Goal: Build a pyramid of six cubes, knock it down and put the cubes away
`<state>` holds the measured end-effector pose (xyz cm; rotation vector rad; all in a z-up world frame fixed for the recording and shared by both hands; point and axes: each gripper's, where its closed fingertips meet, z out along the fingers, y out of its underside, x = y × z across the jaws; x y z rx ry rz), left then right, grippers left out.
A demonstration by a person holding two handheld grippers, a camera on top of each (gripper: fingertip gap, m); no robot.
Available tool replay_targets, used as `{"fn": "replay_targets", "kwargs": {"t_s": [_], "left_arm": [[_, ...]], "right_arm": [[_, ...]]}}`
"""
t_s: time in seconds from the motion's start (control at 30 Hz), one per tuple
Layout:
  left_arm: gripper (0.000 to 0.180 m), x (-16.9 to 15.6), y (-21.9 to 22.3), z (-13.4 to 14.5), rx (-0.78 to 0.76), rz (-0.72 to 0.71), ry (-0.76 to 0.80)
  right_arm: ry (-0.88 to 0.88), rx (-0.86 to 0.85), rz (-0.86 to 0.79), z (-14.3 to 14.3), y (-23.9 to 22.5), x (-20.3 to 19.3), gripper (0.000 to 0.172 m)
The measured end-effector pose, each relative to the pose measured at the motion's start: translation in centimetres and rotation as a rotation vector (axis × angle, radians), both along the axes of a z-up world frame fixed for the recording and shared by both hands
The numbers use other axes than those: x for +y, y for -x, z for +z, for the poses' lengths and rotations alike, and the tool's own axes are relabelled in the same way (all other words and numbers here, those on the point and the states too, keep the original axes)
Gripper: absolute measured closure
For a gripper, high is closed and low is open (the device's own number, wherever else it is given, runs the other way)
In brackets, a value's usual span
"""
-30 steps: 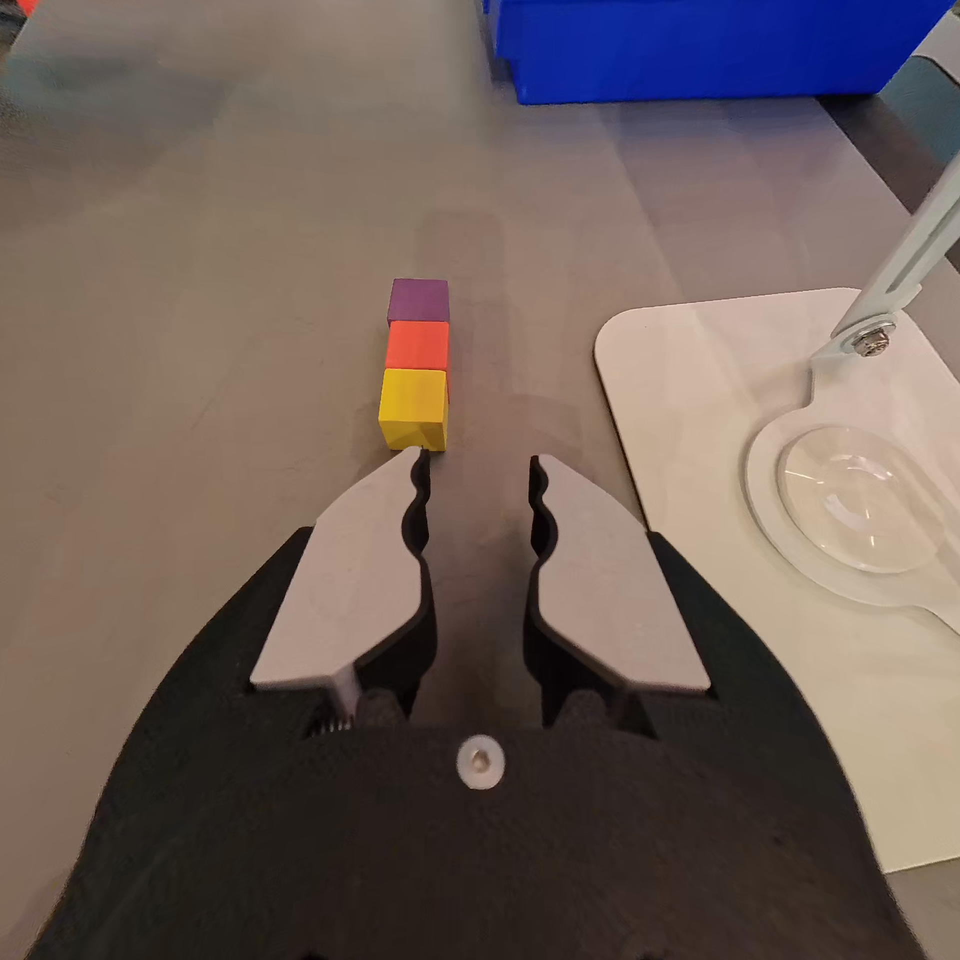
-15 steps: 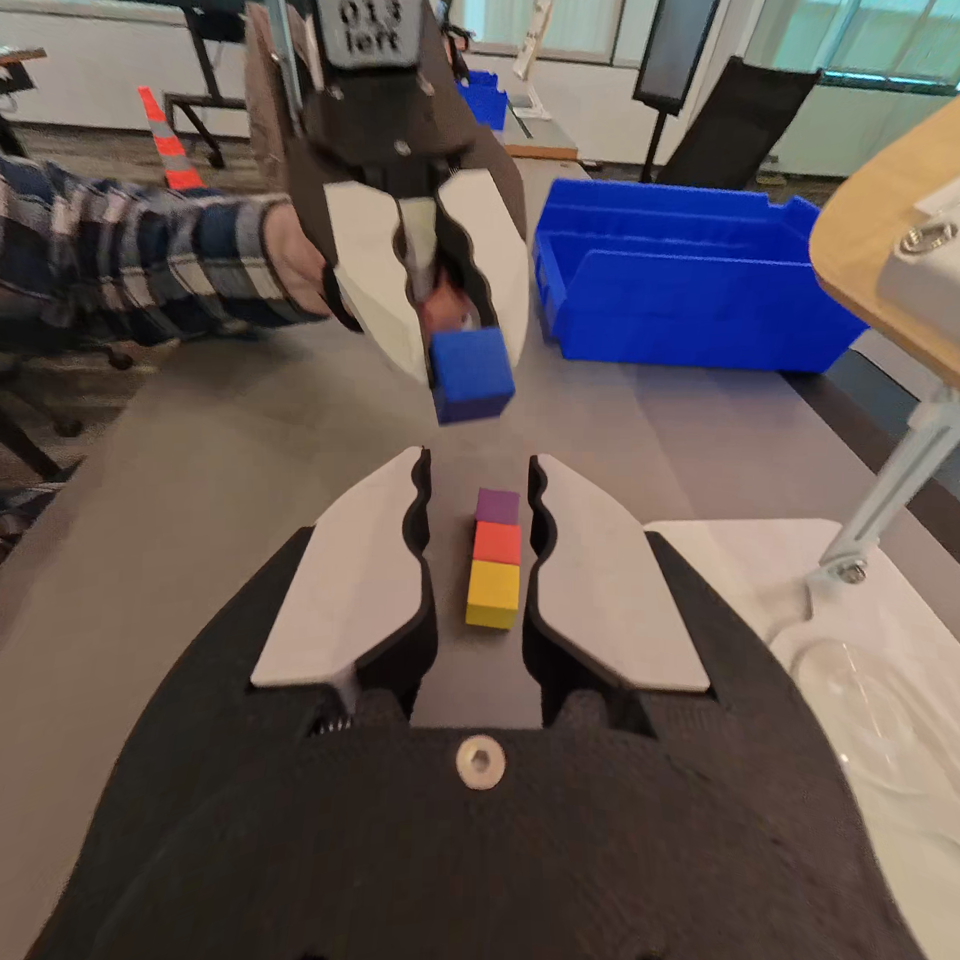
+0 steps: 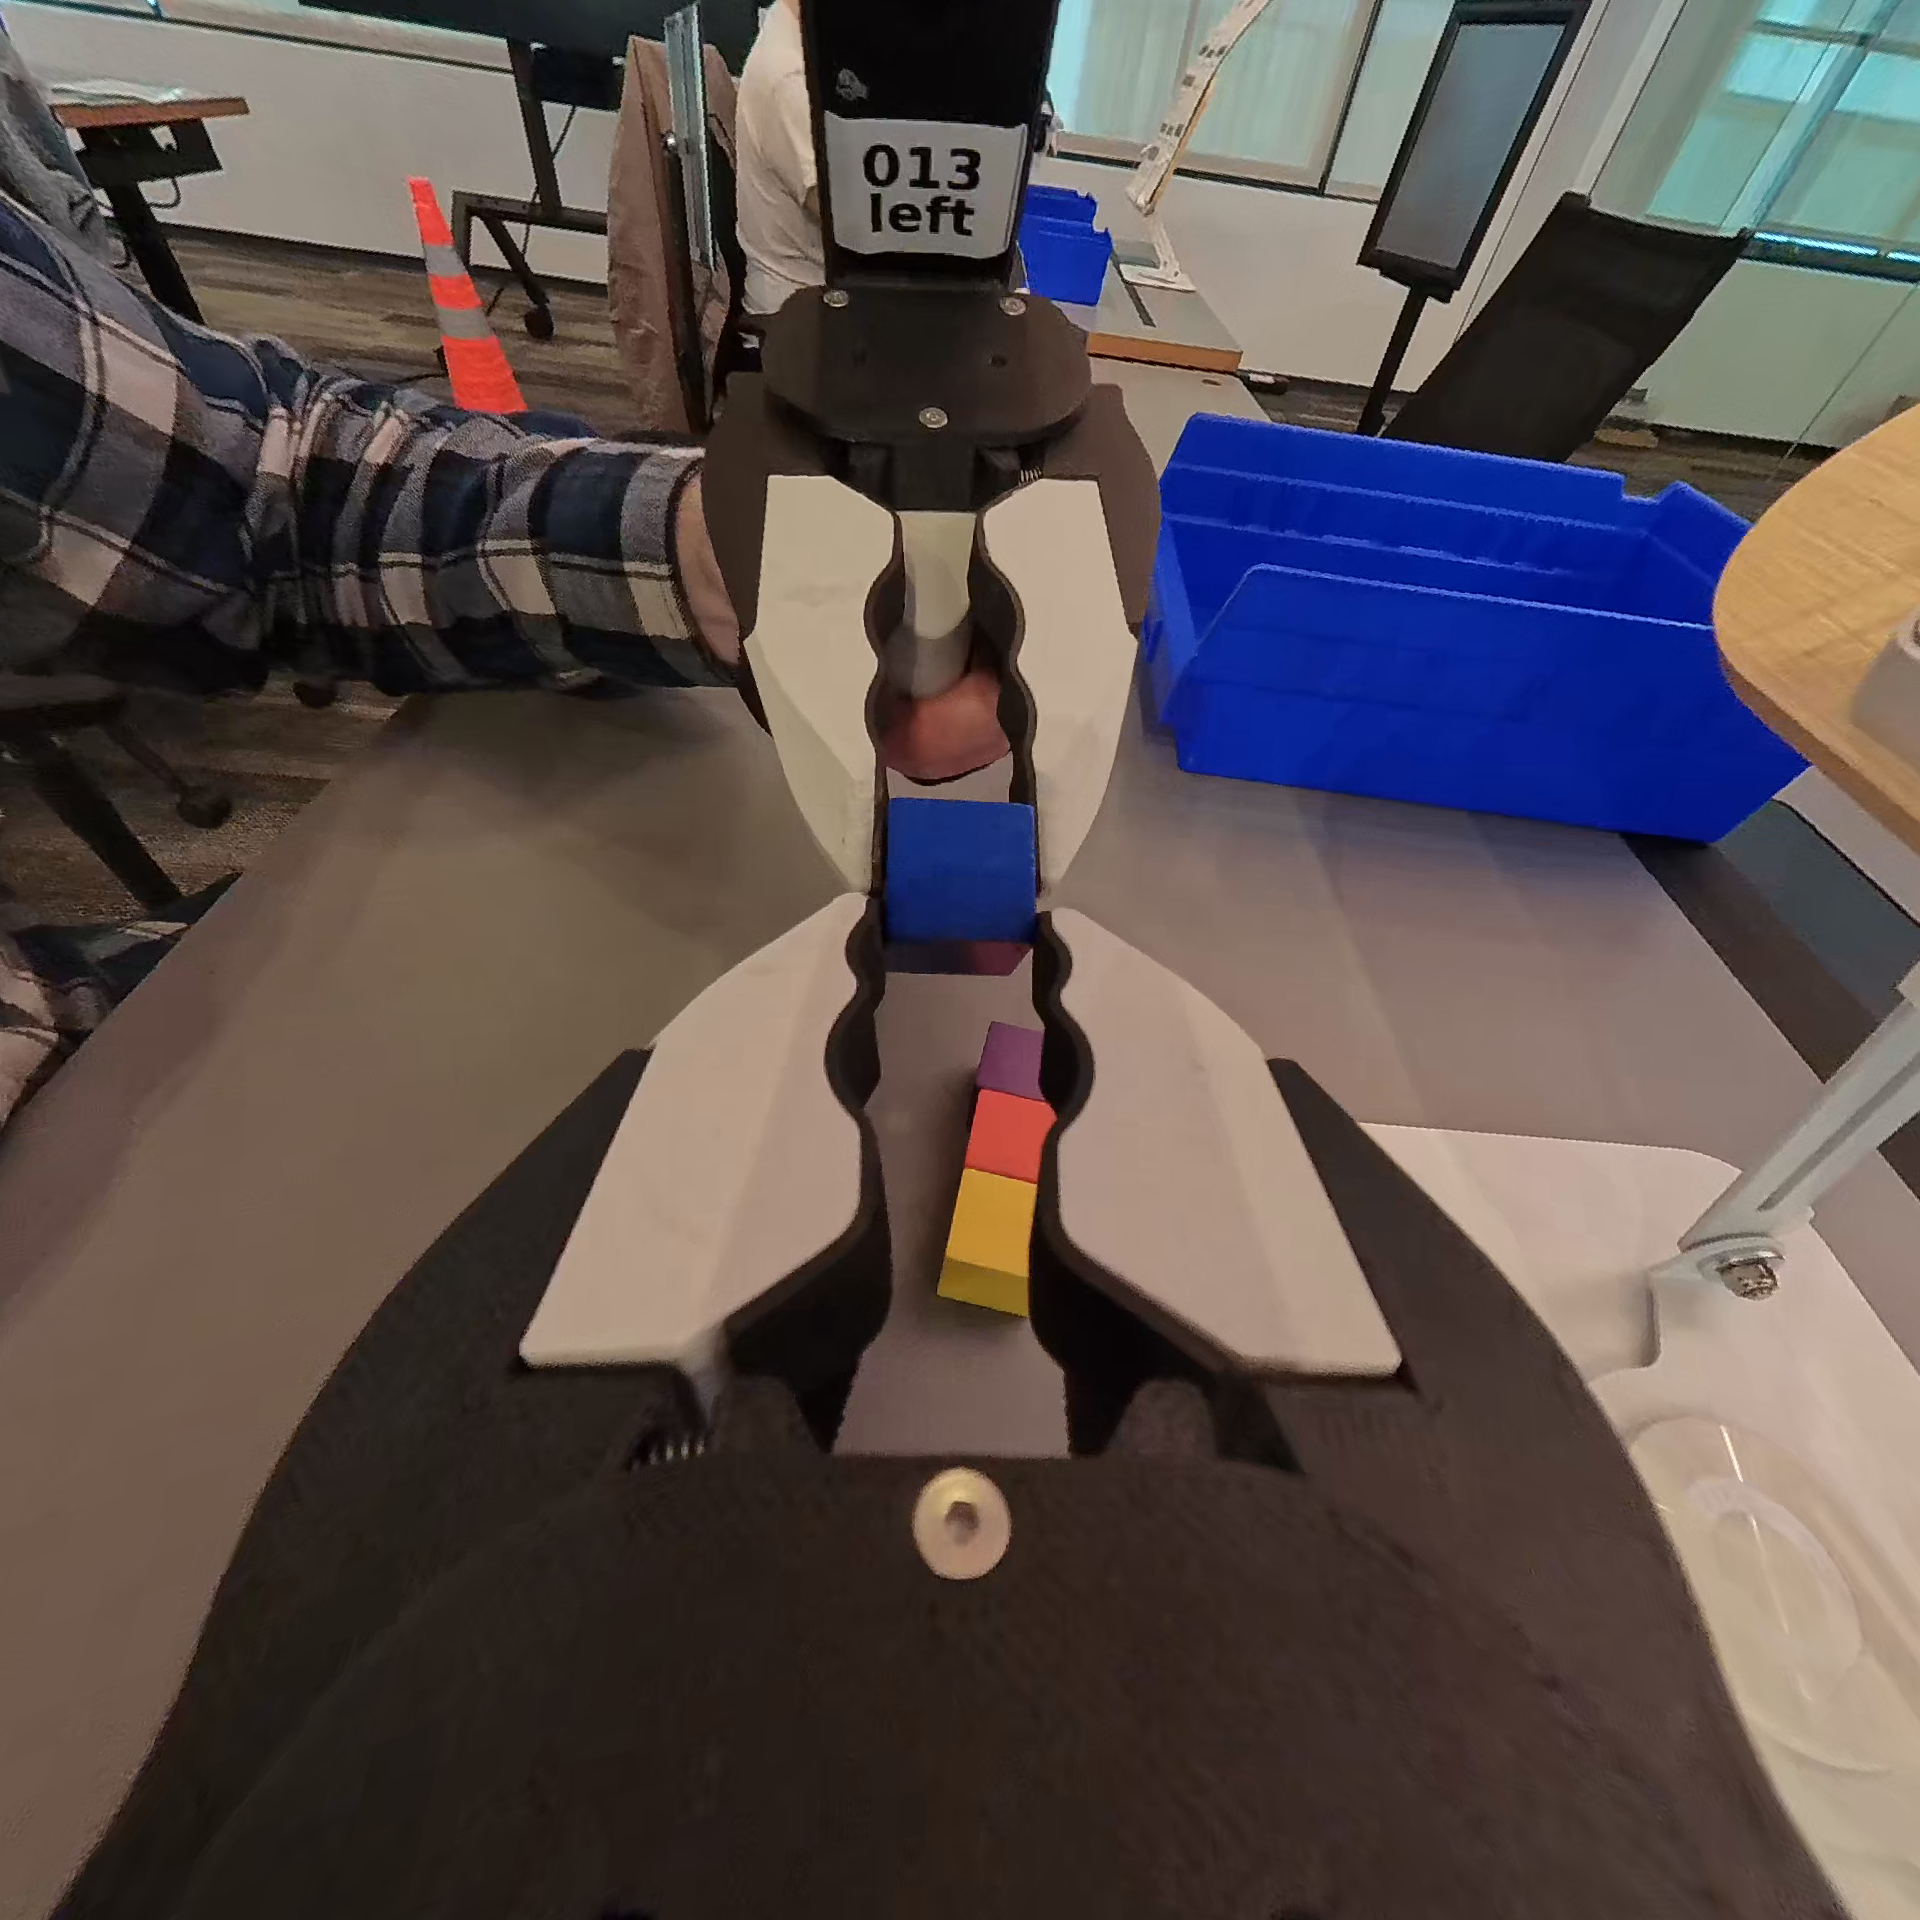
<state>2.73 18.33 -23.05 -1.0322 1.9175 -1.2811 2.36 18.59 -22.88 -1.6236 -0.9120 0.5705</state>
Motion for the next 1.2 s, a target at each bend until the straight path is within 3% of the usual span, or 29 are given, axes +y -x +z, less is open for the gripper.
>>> {"fn": "replay_targets", "kwargs": {"t_s": [0.13, 0.2, 0.47, 0.73, 1.2], "left_arm": [[0.154, 0.1, 0.0, -0.3, 0.013, -0.016, 0.036], [0.145, 0.9, 0.0, -0.4, 0.023, 0.028, 0.035], [0.148, 5.9, 2.3, -2.3, 0.035, 0.217, -0.010], [0.151, 5.7, 2.6, -6.3, 0.151, 0.195, -0.093], [0.151, 5.5, 2.4, -7.4, 0.182, 0.191, -0.110]], "right_arm": [[0.003, -0.001, -0.008, 0.1, -0.1, 0.0, 0.145], [0.023, -0.016, -0.045, -0.1, -0.8, 0.3, 0.145], [0.220, -0.081, -0.209, -4.4, -2.7, 1.3, 0.145], [0.275, -0.191, -0.254, -6.5, -2.2, 1.5, 0.145], [0.295, -0.211, -0.244, -7.5, -2.2, 1.5, 0.145]]}}
